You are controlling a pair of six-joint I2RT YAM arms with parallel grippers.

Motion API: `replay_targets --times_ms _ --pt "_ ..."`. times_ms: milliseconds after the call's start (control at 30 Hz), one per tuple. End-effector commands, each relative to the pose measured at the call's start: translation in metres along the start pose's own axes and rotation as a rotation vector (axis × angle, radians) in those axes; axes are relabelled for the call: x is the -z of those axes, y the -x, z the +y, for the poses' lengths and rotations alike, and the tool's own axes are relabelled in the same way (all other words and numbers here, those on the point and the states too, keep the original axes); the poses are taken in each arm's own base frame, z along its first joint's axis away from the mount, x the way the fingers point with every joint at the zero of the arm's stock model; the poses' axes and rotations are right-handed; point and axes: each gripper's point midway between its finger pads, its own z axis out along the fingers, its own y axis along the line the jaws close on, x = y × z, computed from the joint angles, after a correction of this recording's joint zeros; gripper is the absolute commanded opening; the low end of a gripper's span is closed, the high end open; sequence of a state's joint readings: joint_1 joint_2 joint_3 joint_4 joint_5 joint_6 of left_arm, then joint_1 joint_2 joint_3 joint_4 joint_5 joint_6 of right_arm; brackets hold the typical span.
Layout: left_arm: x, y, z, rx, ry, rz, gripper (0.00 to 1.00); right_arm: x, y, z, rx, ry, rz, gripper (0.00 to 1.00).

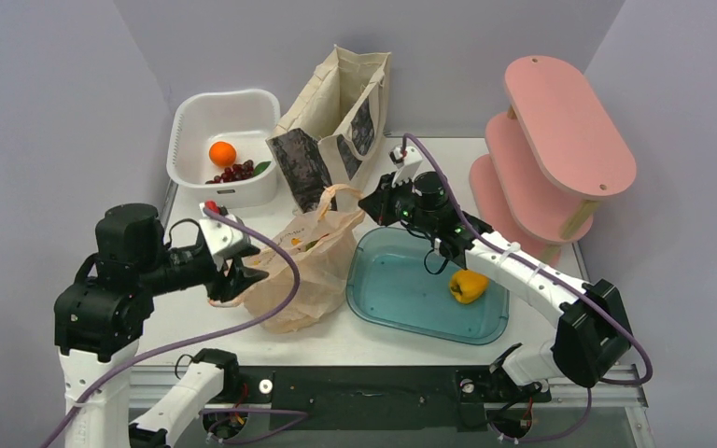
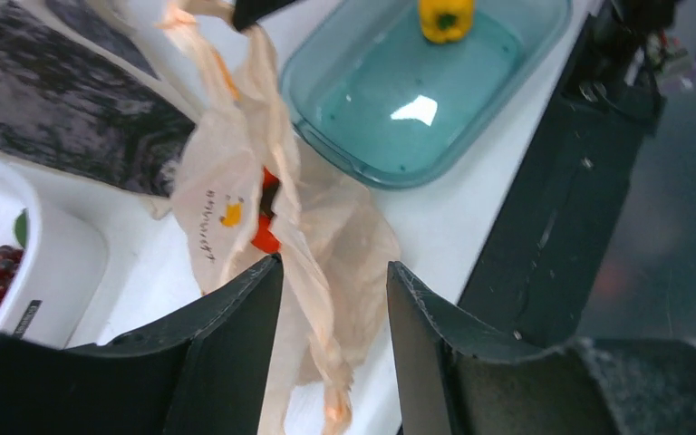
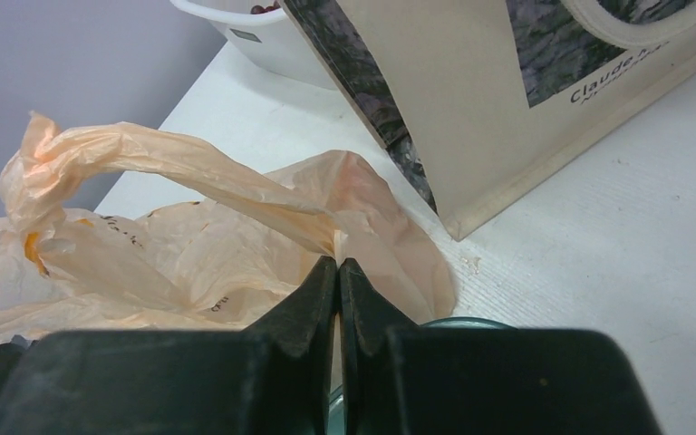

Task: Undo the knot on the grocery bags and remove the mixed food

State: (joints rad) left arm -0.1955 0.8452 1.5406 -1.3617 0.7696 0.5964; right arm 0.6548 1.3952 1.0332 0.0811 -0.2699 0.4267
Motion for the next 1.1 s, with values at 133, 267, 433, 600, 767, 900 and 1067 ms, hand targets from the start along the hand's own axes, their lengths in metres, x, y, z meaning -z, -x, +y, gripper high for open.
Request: replay_targets --times_ms 133,267,433,600,767,900,1067 --pt "-0.044 -0.020 0.101 0.127 0.295 0.045 0.47 0.023 0.060 0.039 0.031 0.118 -0.184 0.00" --pt "-0.060 -0.053 0.095 0.005 0.198 0.119 0.50 0.025 0.067 0.045 0.016 0.137 -0.207 0.00" --pt "-0.078 -0.090 0.116 0.005 0.235 0.212 0.52 0.026 0.071 0.050 0.019 0.163 -0.209 0.00" --pt "-0.089 -0.105 0.142 0.029 0.340 0.230 0.53 0.027 0.067 0.055 0.010 0.189 -0.193 0.00" --pt "-0.098 -0.135 0.154 0.126 0.418 0.273 0.50 0.028 0.070 0.057 0.005 0.195 -0.187 0.00" --pt "-0.102 -0.068 0.110 0.202 0.183 0.039 0.02 0.029 0.073 0.061 -0.042 0.208 -0.169 0.00" --pt "-0.059 0.030 0.101 0.159 0.113 -0.229 0.00 0.030 0.053 0.056 -0.127 0.178 -0.090 0.00"
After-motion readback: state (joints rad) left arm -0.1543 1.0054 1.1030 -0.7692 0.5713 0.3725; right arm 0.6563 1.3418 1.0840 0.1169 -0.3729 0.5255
